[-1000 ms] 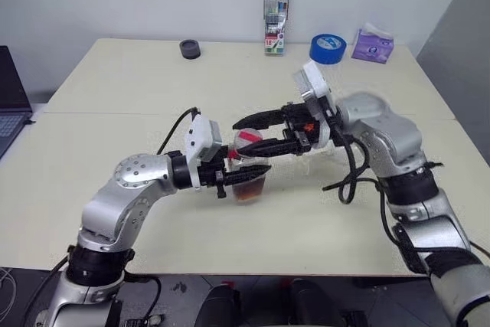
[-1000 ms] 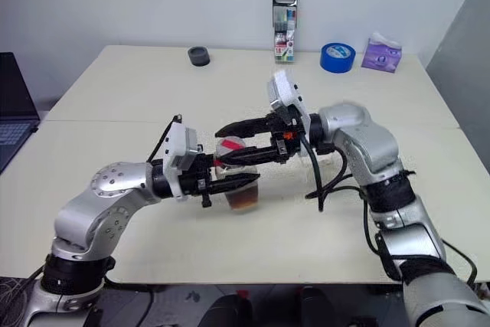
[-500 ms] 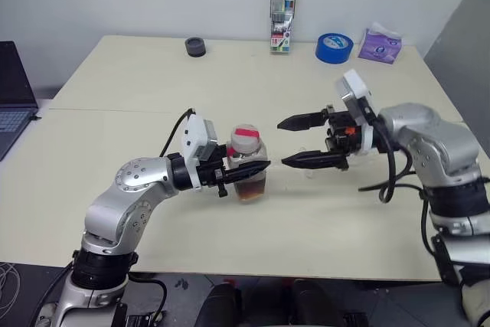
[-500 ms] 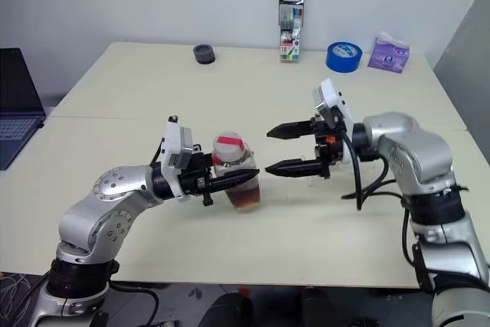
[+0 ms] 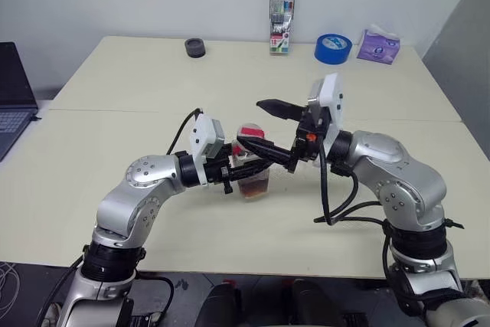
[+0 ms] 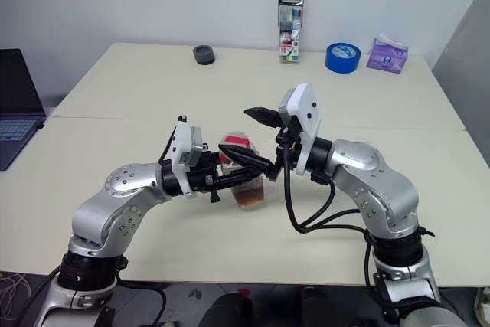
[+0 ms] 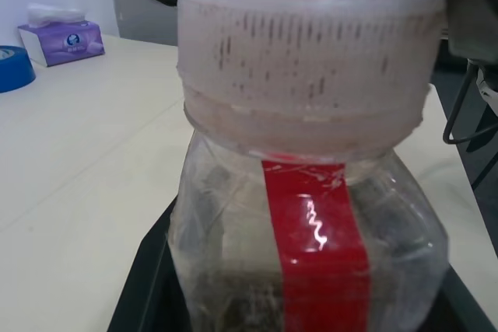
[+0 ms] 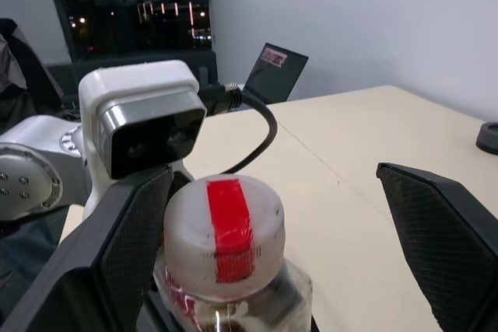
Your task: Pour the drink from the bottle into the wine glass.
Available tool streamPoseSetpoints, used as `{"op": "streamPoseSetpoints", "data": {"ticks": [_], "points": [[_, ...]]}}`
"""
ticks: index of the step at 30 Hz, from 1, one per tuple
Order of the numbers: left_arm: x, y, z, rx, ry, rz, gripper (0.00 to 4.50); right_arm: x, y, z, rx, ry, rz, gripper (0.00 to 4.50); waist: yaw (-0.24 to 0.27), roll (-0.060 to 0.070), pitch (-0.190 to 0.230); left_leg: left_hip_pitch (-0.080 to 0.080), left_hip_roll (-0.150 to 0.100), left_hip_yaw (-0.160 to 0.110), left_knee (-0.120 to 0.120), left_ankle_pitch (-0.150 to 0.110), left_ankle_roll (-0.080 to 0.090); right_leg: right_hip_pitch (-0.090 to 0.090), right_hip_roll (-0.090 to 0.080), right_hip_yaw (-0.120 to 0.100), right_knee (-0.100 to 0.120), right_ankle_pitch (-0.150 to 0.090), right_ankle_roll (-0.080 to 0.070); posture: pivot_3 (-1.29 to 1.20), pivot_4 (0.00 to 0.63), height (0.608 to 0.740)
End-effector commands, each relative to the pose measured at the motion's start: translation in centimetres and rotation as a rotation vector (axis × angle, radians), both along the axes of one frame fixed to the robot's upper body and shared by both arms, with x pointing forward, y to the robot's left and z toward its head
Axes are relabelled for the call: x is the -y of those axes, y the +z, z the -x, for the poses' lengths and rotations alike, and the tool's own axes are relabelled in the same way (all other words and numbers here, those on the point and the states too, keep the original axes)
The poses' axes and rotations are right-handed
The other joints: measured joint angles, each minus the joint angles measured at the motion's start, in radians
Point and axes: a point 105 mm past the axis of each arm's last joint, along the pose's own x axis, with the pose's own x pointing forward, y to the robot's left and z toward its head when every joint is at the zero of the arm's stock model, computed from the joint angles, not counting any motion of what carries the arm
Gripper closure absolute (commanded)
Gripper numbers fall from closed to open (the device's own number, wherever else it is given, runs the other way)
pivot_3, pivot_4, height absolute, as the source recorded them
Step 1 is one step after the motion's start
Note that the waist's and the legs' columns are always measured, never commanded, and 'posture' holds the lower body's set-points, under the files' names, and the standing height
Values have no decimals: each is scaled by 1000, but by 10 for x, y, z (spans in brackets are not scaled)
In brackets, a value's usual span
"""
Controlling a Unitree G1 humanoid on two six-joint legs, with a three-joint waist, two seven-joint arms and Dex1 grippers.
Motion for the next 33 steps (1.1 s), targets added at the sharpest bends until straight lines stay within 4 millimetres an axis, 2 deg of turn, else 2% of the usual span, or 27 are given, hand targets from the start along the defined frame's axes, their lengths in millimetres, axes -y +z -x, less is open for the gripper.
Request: {"op": "streamPoseSetpoints", "data": {"ticks": [1, 7, 8, 10, 16, 26, 30, 33], "points": [[3, 15, 4, 77, -30, 3, 2756, -2, 10, 14, 33, 62, -22, 29, 0, 0, 0, 0, 0, 0, 0, 0, 1, 0, 0, 0, 0, 0, 0, 0, 150, 740], [4, 15, 4, 79, -32, 3, 2756, -2, 9, 14, 29, 70, -20, 29, 0, 0, 0, 0, 0, 0, 0, 0, 1, 0, 0, 0, 0, 0, 0, 0, 150, 740], [4, 15, 4, 79, -32, 4, 2756, -2, 9, 14, 29, 69, -23, 190, 0, 0, 0, 0, 0, 0, 0, 0, 1, 0, 0, 0, 0, 0, 0, 0, 150, 740], [5, 15, 4, 79, -32, 5, 2756, -3, 10, 13, 30, 70, -28, 623, 0, 0, 0, 0, 0, 0, 0, 0, 1, 0, 0, 0, 0, 0, 0, 0, 150, 740], [5, 16, 4, 82, -27, 7, 2756, -4, 7, 15, 37, 82, -14, 2707, 0, 0, 0, 0, 0, 0, 0, 0, 1, 0, 0, 0, 0, 0, 0, 0, 150, 740], [7, 19, 4, 93, -29, 13, 2756, -4, 9, 13, 66, 112, 11, 2771, 0, 0, 0, 0, 0, 0, 0, 0, 1, 0, 0, 0, 0, 0, 0, 0, 150, 740], [11, 21, 15, 85, -98, 14, 2756, 5, 12, 3, 110, 259, 104, 2771, -4, 0, 0, 0, 0, 0, 1, 0, 1, 0, 0, 0, 0, 0, 0, 0, 150, 740], [11, 20, 30, 66, -194, -17, 2756, 13, 13, -17, 146, 396, 237, 2771, -13, 0, 1, 1, 0, 1, 1, -1, 1, 0, 0, 0, 0, 0, 0, 0, 150, 740]]}}
